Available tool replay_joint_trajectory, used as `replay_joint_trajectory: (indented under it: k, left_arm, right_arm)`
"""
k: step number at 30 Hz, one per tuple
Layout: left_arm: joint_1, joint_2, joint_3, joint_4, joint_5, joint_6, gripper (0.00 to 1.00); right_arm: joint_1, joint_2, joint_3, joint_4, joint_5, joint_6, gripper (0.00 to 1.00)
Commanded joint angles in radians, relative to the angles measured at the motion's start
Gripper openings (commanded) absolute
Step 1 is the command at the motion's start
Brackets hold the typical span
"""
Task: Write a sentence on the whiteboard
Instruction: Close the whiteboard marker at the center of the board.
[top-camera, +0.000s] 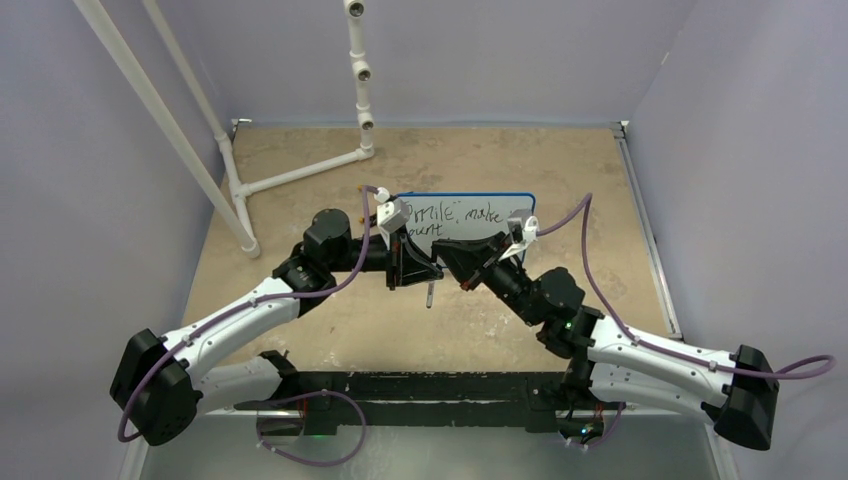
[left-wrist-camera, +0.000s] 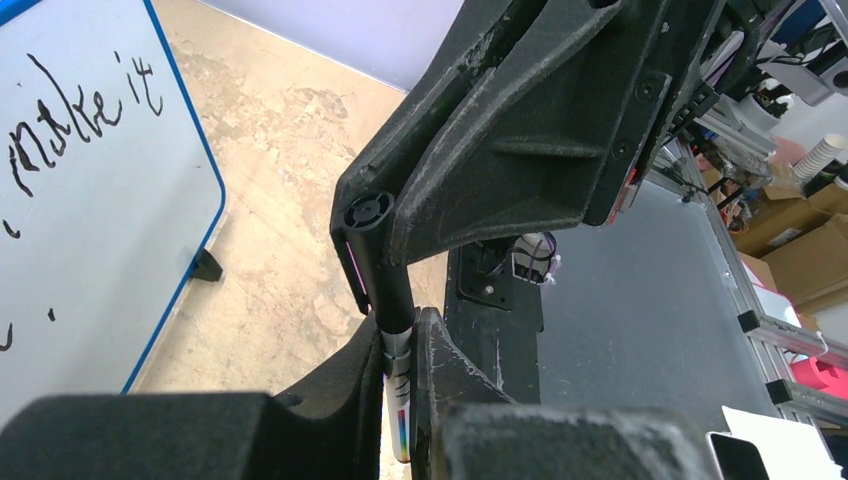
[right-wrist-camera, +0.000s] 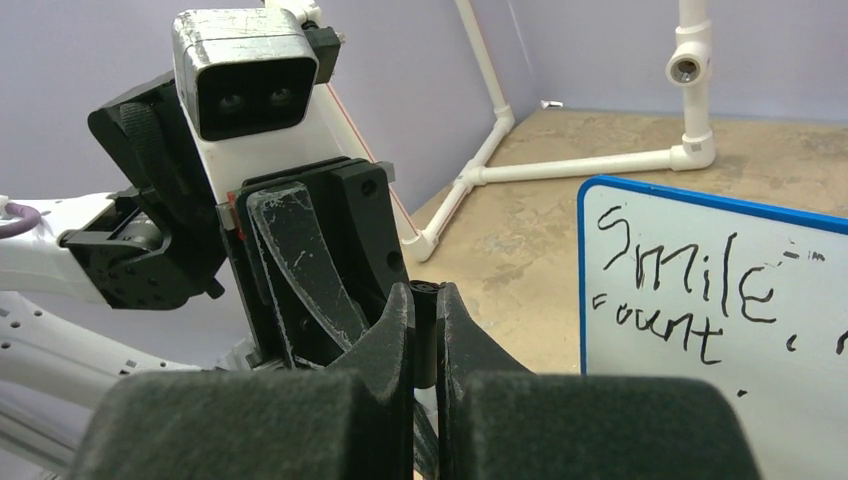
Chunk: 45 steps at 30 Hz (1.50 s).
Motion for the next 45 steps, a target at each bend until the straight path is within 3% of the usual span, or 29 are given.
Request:
replay_joint_trajectory:
  k: [1,17,23,28,36,45]
  left_arm:
    - [-0.001,-0.030,0.058,0.045,-0.026,0.021,0.00]
    - [0.002,-0.055,0.071,0.070,-0.098,0.045,0.00]
    - [0.002,-0.041,0.104,-0.003,-0.086,0.111,0.00]
    - [0.002,-0.038,0.132,-0.089,-0.076,0.164,0.00]
    - [0.001,-0.081,0.112,-0.083,-0.177,0.152,0.00]
    - [0.002,-0.102,0.058,0.033,-0.206,0.054,0.00]
  right_arm:
    - [0.002,0.013,-0.017,0.010,-0.070,-0.045,0.00]
    - [0.002,-0.004,-0.022,-0.020,-0.122,-0.036,0.00]
    - [0.002,-0.025,0.011,-0.050,-0.091,-0.042,0.40]
    - [0.002,-0.054,0.020,-0.054,-0.086,-0.051,0.61]
    - [0.002,-0.090,-0.073,0.006,-0.111,-0.055,0.69]
    - [0.002,0.000,-0.101,0.101,-0.120,-0.062,0.64]
